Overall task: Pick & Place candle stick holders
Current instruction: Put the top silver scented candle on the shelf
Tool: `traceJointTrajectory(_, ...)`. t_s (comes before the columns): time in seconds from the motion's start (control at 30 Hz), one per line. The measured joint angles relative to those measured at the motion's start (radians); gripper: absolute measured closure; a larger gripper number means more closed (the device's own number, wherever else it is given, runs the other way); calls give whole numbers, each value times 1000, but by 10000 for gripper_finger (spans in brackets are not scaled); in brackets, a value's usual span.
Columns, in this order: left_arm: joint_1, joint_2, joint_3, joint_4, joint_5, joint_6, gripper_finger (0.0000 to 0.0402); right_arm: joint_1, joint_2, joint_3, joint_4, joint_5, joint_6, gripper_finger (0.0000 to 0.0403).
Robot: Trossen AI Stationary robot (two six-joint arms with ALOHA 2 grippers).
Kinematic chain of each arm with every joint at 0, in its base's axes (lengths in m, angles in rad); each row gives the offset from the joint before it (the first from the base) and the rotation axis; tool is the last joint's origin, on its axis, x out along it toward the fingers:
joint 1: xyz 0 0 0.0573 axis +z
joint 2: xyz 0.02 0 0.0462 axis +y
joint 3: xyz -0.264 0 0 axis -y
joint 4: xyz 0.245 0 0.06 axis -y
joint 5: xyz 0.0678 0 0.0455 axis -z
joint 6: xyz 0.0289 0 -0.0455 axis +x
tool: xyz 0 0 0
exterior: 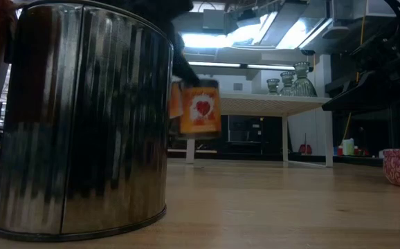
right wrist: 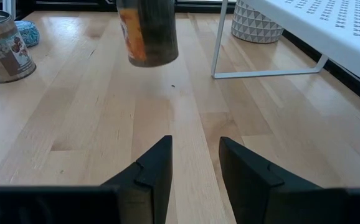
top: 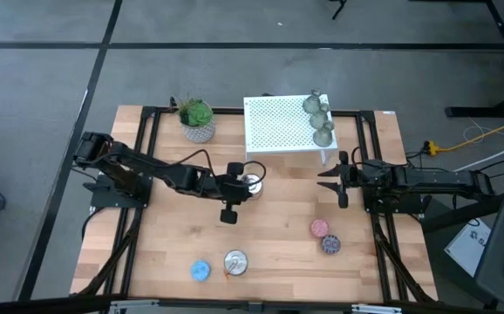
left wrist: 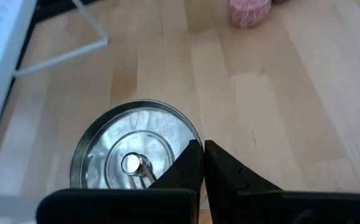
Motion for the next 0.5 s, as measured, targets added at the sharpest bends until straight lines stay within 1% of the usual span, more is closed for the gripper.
traceJointTrajectory(0.2, 0, -1, 69, -38, 40, 46, 399, 0, 0, 0, 0, 0, 0, 268)
traceJointTrajectory(0.37, 1, -3, 134, -60, 41, 105, 399, 0, 0, 0, 0, 0, 0, 268)
traceJointTrajectory(0.5, 16, -3, 215, -110, 42, 143, 399, 0, 0, 0, 0, 0, 0, 268)
